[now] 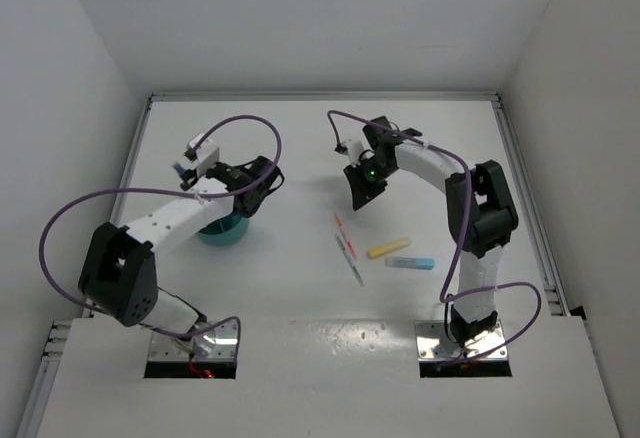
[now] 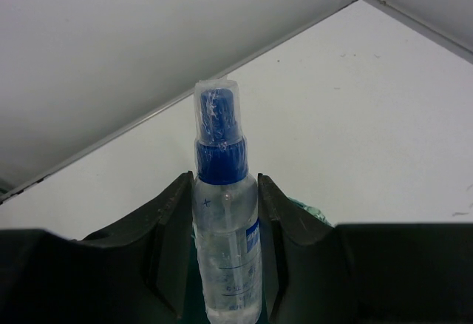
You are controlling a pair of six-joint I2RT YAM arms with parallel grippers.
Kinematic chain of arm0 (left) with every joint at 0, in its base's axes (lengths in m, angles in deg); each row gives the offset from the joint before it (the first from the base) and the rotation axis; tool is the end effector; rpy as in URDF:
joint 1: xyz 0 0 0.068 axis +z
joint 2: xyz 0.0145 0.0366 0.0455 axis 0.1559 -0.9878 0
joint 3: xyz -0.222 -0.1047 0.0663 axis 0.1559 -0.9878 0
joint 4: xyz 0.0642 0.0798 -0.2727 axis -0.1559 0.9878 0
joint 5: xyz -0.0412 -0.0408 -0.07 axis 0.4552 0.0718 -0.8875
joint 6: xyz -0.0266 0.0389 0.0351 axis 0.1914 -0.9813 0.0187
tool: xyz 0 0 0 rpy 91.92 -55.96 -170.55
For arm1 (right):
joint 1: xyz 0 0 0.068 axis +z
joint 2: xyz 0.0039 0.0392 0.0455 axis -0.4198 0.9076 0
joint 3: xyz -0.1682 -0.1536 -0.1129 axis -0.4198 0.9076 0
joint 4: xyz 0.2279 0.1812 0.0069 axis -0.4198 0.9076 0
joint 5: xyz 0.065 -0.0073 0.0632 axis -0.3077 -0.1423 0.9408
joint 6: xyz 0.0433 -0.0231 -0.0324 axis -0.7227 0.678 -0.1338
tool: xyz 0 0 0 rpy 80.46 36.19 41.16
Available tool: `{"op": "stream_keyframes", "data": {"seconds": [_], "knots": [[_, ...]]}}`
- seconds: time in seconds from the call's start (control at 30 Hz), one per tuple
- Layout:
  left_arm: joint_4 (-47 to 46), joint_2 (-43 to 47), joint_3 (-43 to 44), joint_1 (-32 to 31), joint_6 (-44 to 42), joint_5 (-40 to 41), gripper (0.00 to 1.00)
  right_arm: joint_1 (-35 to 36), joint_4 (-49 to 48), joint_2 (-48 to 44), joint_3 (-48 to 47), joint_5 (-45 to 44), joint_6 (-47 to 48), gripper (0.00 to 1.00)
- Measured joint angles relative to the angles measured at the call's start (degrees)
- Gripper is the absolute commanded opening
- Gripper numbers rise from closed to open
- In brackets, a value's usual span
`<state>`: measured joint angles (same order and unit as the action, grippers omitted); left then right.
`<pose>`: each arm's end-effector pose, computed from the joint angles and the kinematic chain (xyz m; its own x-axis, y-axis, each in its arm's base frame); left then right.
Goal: Sort the stationery into containers
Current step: Place the stationery in the storage box.
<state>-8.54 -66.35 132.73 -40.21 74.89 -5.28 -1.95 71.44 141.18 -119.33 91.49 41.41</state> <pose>0.2643 -0.1109 0.2383 -0.0120 -0.1459 -0.9892 -0.8426 0.5341 -0.0685 0.3760 0.1780 0.1306 -0.8272 -0.4572 -0.3267 -0.5568 0.7449 0.3675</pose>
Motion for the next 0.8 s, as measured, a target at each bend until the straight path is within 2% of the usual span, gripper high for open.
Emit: {"op": "stream_keyframes", "data": {"seconds": [0.33,0.57,0.73,0.8], "knots": [[-4.0,-9.6,0.4,0.9,-1.8,0.0,0.00,-1.0,0.1,0.0,0.0,1.6,0.4,0.21],[-4.4,-11.9,1.4,1.1,-1.7,-0.3,0.01,-2.0,0.3,0.0,0.0,3.0,0.5,0.21],[-4.5,-12.4,1.3,1.1,-0.9,-1.6,0.17,-2.2,0.4,0.0,0.0,3.4,0.6,0.22],[-4.7,-12.4,0.7,1.0,-0.2,-1.9,0.26,-2.2,0.4,0.0,0.0,3.6,0.6,0.23]]}}
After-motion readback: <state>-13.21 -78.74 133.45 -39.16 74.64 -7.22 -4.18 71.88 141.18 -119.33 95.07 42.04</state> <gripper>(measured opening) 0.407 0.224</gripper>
